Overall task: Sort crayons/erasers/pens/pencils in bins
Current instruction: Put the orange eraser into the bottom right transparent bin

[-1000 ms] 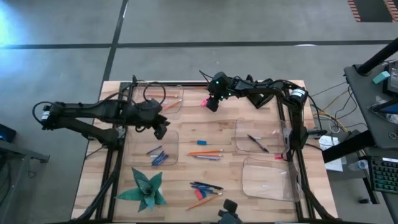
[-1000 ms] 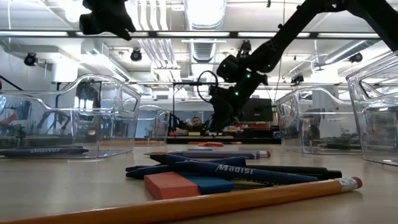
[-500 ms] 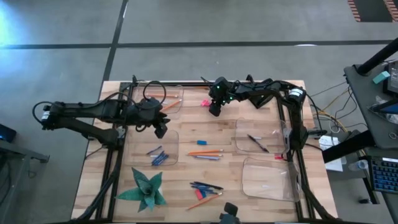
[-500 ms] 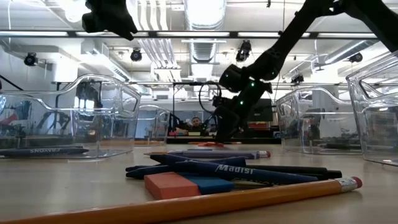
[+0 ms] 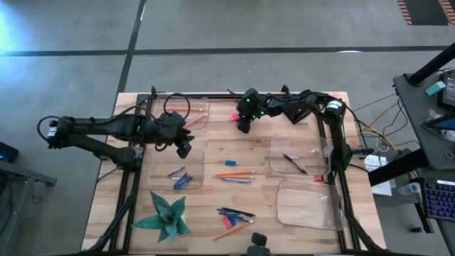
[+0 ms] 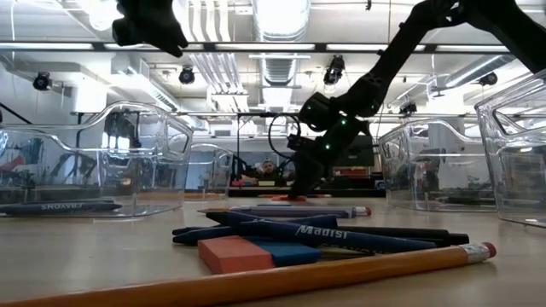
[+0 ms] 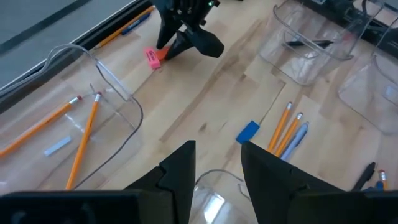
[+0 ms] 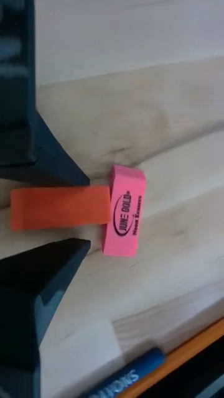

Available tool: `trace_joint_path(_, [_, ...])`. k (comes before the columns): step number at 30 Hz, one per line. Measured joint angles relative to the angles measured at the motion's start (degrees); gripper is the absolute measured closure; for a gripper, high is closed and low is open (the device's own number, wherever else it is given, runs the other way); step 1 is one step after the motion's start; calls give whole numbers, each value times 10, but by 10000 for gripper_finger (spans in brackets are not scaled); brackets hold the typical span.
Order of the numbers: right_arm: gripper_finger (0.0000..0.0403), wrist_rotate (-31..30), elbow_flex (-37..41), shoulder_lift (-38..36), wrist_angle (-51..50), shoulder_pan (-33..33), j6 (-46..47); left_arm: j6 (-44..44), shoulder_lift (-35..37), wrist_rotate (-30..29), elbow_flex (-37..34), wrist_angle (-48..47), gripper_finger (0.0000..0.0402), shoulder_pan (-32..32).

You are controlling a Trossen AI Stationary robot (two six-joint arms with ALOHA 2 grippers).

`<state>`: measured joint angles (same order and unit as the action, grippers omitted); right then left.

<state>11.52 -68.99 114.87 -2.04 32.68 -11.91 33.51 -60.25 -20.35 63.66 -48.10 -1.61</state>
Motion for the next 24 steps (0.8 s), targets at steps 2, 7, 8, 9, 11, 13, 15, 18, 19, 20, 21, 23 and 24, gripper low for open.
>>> trace_joint_path(2, [285, 0, 0, 0, -1, -4, -34, -9, 0, -6, -1, 0, 286, 0])
trace_joint_path(7, [332, 3, 0, 1, -3, -7, -33, -21, 1, -13, 0, 0, 286, 0])
trace_joint_path(8, [338, 3, 0, 0, -3, -7, -26, -24, 1, -15, 0, 0, 286, 0])
trace_joint_path(9, [343, 3, 0, -2, -3, -7, -21, -24, 1, -15, 0, 0, 286, 0])
trace_joint_path(11, [347, 2, 1, -10, -4, -7, -9, -24, 3, -16, 0, 0, 286, 0])
trace_joint_path(13, [347, 0, 1, -22, -5, -7, 1, -25, 4, -18, 0, 0, 286, 0])
trace_joint_path(15, [345, 3, 4, -38, -18, -8, 10, -29, 4, -23, 0, 0, 286, 0])
trace_joint_path(18, [345, 9, 6, -69, -37, -9, 16, -30, 4, -25, 0, 0, 286, 0])
trace_joint_path(19, [345, 9, 5, -81, -42, -10, 17, -30, 4, -25, 0, 0, 286, 0])
trace_joint_path(20, [345, 9, 4, -94, -49, -10, 20, -30, 4, -25, 0, 1, 286, 0])
trace_joint_path(21, [345, 9, 3, -106, -56, -9, 25, -30, 4, -25, 0, 1, 286, 0])
trace_joint_path(23, [345, 8, 3, -127, -74, -8, 40, -30, 3, -25, 0, 3, 286, 0])
trace_joint_path(24, [344, 5, 3, -137, -88, -10, 52, -30, 3, -25, 0, 6, 286, 0])
